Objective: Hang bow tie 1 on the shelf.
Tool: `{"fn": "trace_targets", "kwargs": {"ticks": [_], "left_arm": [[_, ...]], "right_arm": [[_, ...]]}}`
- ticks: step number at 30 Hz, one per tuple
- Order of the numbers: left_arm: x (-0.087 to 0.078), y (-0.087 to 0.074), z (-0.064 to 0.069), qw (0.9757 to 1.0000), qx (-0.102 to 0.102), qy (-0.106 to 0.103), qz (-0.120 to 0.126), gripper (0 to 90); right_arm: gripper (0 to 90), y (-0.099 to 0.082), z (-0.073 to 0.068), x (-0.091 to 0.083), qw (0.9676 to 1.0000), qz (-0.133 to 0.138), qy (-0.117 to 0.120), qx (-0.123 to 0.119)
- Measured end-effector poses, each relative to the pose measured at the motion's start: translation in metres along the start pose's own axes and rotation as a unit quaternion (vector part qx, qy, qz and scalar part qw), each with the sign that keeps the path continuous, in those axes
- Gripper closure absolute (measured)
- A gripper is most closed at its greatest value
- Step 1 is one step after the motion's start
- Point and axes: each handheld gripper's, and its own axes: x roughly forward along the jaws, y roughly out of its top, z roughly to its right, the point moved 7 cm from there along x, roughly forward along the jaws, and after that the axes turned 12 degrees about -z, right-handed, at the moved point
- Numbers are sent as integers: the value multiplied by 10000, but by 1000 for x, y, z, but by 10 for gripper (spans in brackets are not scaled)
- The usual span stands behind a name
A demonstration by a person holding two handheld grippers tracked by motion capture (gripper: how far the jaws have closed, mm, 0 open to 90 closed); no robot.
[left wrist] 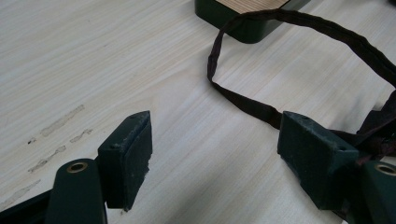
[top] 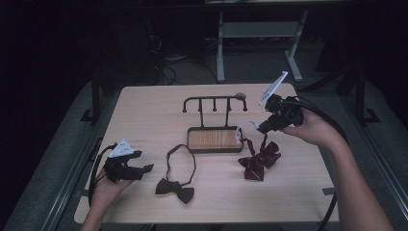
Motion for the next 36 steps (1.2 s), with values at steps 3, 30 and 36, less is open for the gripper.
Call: {"fn": "trace_targets", "kwargs": {"ticks": [3, 30, 36], "left_arm": [[0, -1, 0, 10000, 7, -7, -41, 264], [1, 1, 2, 10000, -1, -69, 2, 264], [1, 1, 2, 10000, 28, -72, 4, 265]], "right_arm": [[865, 4, 4, -6, 10000, -4, -53, 23], [864, 27, 42, -24, 9990, -15, -185, 405], [864, 29, 51, -22, 9985, -61, -152, 515]]}}
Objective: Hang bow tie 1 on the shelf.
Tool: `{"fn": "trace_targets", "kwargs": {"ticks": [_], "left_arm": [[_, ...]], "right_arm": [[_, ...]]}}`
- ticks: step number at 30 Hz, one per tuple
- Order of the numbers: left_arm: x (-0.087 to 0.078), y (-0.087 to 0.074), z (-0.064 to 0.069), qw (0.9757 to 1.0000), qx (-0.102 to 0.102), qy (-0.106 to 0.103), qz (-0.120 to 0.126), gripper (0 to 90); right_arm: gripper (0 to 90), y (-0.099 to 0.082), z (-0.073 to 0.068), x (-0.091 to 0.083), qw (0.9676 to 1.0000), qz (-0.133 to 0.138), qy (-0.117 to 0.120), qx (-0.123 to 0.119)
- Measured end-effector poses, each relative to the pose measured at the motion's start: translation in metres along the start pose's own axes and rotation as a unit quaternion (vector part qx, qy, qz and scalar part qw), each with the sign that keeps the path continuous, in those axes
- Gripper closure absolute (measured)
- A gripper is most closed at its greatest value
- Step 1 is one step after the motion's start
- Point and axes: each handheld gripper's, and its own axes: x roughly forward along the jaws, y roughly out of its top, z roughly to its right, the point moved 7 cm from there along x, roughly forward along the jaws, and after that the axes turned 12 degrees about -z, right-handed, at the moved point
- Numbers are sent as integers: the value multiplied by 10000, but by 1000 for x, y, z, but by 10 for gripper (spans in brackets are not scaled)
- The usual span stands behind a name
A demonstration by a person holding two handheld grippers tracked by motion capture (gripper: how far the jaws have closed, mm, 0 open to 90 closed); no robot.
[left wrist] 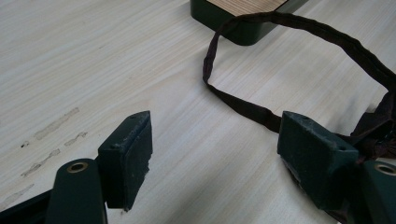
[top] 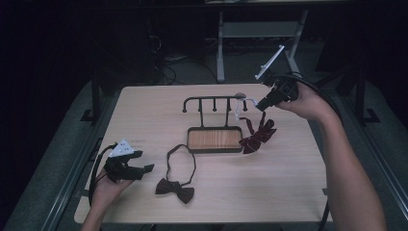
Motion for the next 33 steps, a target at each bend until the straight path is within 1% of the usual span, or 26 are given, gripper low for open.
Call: {"fn": "trace_targets", "kwargs": {"ticks": [1, 2, 5, 13, 16, 25, 29, 30, 33], "left_arm": [[0, 0, 0, 10000, -7, -5, 0, 265], [0, 0, 1, 10000, -13, -10, -12, 265], [0, 0, 1, 10000, -11, -8, -7, 265], [1, 0, 1, 10000, -5, -27, -45, 266], [0, 0, 1, 10000, -24, -29, -25, 266], [0, 0, 1, 10000, 17, -9, -38, 266], [0, 0, 2, 10000, 11, -10, -42, 267], [0, 0, 2, 10000, 17, -6, -40, 267], [0, 0, 2, 10000, 30, 2, -46, 266]], "right_arm": [[864, 0, 3, 4, 10000, -33, 3, 45], [864, 0, 3, 4, 10000, -33, 3, 45], [863, 0, 9, 11, 9999, -56, 30, 116], [861, 2, 14, 15, 9999, -16, 39, 164], [853, 2, 16, 16, 9997, -30, 28, 232], [831, 2, 17, 19, 9997, -64, 42, 242], [810, 2, 17, 20, 9997, -18, 55, 239], [805, 1, 15, 21, 9997, 16, 106, 224], [791, -1, 13, 21, 9998, 30, 117, 175]]}}
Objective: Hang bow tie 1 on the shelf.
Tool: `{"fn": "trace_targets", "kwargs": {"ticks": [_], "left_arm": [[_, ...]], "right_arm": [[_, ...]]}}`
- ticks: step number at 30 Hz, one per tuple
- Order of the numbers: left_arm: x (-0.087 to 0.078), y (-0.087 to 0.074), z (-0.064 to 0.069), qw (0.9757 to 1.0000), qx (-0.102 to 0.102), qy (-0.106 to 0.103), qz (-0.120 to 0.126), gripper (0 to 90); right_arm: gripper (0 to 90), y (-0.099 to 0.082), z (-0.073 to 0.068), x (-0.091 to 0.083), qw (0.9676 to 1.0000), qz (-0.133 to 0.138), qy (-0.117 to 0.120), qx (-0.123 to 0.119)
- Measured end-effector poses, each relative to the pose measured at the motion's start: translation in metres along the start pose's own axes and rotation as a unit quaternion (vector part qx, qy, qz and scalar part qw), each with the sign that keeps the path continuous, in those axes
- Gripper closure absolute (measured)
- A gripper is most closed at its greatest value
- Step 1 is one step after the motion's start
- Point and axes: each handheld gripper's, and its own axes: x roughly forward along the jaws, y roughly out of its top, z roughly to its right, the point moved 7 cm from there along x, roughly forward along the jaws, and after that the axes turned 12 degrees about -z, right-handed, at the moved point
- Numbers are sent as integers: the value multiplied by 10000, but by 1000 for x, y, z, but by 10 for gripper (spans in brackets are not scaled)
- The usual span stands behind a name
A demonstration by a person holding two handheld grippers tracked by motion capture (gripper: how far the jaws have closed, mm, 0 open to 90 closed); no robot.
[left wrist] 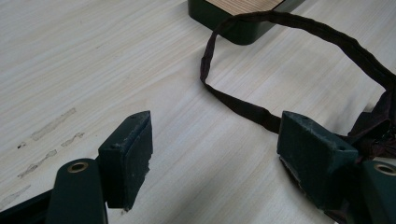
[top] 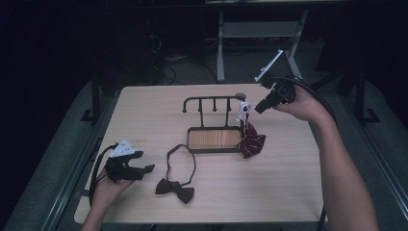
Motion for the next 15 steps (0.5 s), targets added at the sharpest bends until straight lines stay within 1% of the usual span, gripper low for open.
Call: {"fn": "trace_targets", "kwargs": {"ticks": [2, 5, 7, 15], "left_arm": [[0, 0, 0, 10000, -6, -8, 7, 267], [0, 0, 0, 10000, 6, -3, 2, 267], [0, 0, 0, 10000, 18, 1, -21, 266], [1, -1, 0, 10000, 21, -10, -37, 266]], "right_arm": [[767, -2, -3, 0, 10000, 37, 71, -47], [754, -4, -4, 1, 9999, 43, 53, -77], [744, -7, -6, 1, 9999, 48, 109, -83], [706, -17, -10, 3, 9997, 122, 118, -148]]}}
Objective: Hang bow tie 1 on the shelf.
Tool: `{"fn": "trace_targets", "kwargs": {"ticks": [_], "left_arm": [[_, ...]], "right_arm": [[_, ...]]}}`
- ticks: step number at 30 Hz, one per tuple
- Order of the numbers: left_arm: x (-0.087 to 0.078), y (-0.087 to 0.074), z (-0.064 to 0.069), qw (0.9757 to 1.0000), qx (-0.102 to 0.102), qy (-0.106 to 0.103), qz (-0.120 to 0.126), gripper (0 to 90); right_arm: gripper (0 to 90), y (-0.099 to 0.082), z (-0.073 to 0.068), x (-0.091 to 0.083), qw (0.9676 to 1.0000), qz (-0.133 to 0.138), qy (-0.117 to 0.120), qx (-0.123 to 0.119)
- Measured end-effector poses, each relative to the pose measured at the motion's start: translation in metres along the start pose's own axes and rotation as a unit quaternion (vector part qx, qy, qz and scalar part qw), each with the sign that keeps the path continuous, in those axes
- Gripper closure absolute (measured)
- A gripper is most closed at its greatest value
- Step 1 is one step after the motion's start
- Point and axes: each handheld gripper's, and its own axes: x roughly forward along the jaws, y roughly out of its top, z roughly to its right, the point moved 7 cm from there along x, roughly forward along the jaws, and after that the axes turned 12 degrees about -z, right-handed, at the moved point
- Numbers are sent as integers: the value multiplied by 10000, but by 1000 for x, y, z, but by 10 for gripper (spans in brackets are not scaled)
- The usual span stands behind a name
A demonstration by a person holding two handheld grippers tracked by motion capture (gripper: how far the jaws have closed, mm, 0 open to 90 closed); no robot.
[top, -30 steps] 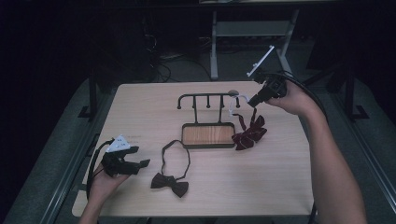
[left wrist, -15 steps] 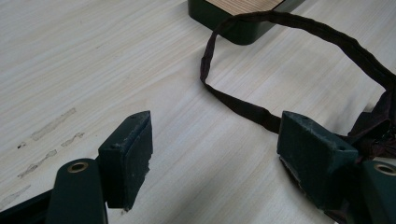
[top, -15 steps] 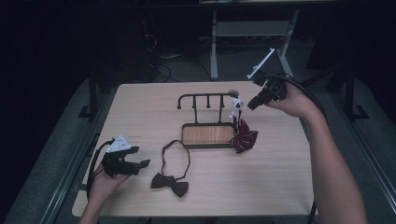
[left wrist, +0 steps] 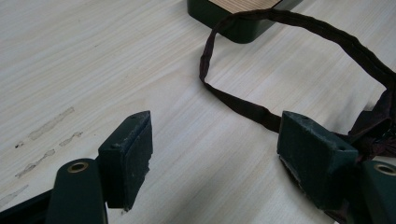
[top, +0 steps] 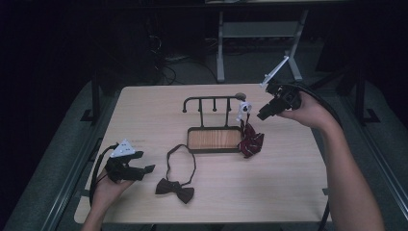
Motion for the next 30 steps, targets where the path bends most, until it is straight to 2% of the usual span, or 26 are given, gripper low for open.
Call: {"fn": "trace_targets", "kwargs": {"ticks": [9, 11, 23, 30], "left_arm": [[0, 0, 0, 10000, 26, 10, -9, 266], [1, 0, 2, 10000, -51, -27, 9, 266], [2, 0, 2, 10000, 9, -6, -24, 266], [3, 0, 3, 10000, 18, -11, -37, 266]], "right_arm": [[662, -9, -5, 6, 10000, 48, 40, -57], [647, -11, -7, 6, 9999, 75, 71, -57], [573, -26, -16, 16, 9998, 125, 124, -128], [532, -36, -18, 23, 9997, 159, 162, -80]]}}
